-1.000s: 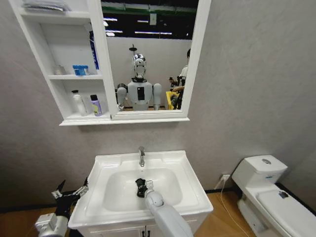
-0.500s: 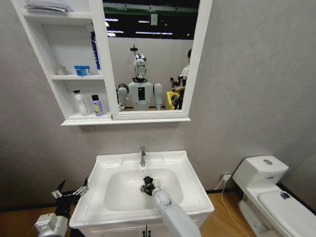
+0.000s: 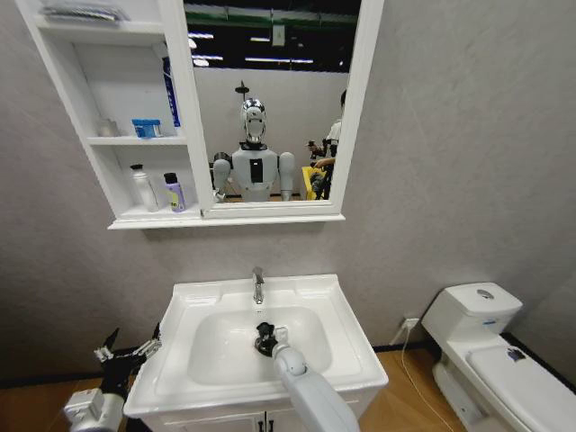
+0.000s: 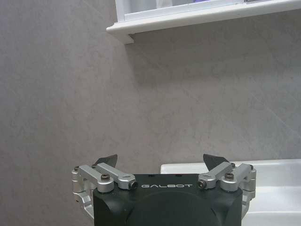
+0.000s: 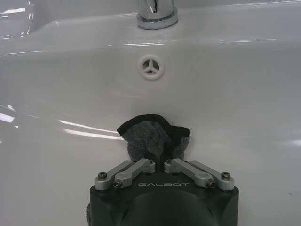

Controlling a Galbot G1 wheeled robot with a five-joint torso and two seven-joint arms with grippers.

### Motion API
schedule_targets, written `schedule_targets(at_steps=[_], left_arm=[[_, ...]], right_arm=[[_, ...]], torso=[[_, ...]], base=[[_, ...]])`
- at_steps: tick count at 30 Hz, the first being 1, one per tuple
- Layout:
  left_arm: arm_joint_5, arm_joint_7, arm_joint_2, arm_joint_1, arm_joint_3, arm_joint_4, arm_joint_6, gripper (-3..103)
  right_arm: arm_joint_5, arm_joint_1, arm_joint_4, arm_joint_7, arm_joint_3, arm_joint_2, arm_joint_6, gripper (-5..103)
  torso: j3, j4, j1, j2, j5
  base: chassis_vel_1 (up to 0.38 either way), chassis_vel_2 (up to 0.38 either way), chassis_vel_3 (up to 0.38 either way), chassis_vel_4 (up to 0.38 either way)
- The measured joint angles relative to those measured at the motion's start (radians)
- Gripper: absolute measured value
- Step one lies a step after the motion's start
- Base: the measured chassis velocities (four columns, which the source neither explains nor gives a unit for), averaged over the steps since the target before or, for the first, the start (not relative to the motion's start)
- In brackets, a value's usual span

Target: Move facial cleanser and shampoo from washbasin to cabinet, then wipe washbasin with towel.

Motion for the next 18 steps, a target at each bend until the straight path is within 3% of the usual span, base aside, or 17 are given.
schedule_targets(at_steps=[8,10,18], left_arm=[[0.000,0.000,0.000,0.000,0.000,0.000,0.000,100],[0.000,0.000,0.000,0.000,0.000,0.000,0.000,100],[0.000,0.000,0.000,0.000,0.000,0.000,0.000,100]], right_arm=[[0.000,-0.014,0.031,0.014,0.008,-0.001,-0.002,3],[0.018,-0.038,0.095,0.029,0.020,-0.054,-0.021,3],[0.038,-0.080,0.202,0.049,0.048,-0.160,-0.042,3]], torso=[[0.000,0.0001,0.000,0.000,0.0002],[0.000,0.0002,0.000,0.000,0.0003],[0.000,-0.0001,0.000,0.000,0.0005]], base=[[0.000,0.000,0.000,0.000],[0.000,0.000,0.000,0.000],[0.000,0.000,0.000,0.000]])
